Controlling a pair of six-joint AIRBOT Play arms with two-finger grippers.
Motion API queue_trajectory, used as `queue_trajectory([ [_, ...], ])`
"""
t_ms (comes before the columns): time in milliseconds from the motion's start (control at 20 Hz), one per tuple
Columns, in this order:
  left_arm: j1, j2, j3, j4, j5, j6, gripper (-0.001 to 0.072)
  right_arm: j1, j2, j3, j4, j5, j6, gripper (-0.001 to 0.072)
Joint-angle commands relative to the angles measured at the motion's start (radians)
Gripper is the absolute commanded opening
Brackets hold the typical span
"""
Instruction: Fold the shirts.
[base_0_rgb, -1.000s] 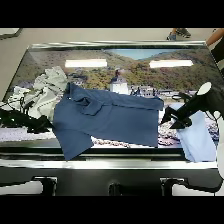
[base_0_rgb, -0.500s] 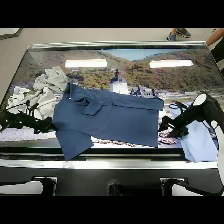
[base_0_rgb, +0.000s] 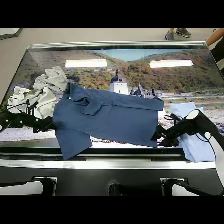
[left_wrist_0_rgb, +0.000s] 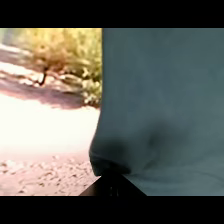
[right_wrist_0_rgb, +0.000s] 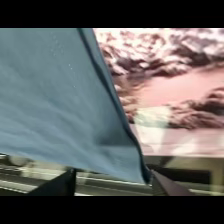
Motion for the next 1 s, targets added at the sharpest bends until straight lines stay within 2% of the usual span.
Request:
queue_trajectory([
  [0, 0.000, 0.009, 0.001, -0.034, -0.043, -0.029, 0.0030, 0.000, -0.005, -0.043, 0.066, -0.065, 0.050, 0.0444],
  [100, 0.000, 0.009, 0.003, -0.069, -0.058, -0.029, 0.0030, 0.000, -0.011, -0.043, 0.083, -0.064, 0.061, 0.0266],
  [250, 0.001, 0.014, 0.019, -0.082, -0.089, -0.025, 0.0030, 0.000, -0.011, -0.043, 0.153, -0.037, 0.035, 0.0042],
  [400, 0.002, 0.053, 0.037, -0.084, -0.118, -0.014, 0.0028, 0.000, 0.010, -0.021, 0.154, -0.028, -0.030, 0.0038],
  [500, 0.002, 0.124, 0.099, -0.106, -0.128, -0.015, 0.0027, -0.002, 0.085, 0.079, 0.136, -0.036, -0.092, 0.0038],
  [700, -0.010, 0.312, 0.479, -0.120, -0.085, -0.030, 0.0027, -0.002, 0.263, 0.571, -0.109, -0.134, -0.095, 0.0038],
  [850, -0.010, 0.467, 0.867, -0.119, 0.031, -0.056, 0.0027, -0.002, 0.372, 1.010, -0.296, -0.224, -0.068, 0.0039],
  [900, -0.010, 0.519, 0.967, -0.114, 0.109, -0.098, 0.0027, -0.002, 0.404, 1.114, -0.329, -0.246, -0.047, 0.0038],
  [950, -0.010, 0.566, 1.035, -0.121, 0.183, -0.175, 0.0026, -0.002, 0.435, 1.195, -0.353, -0.262, 0.002, 0.0038],
])
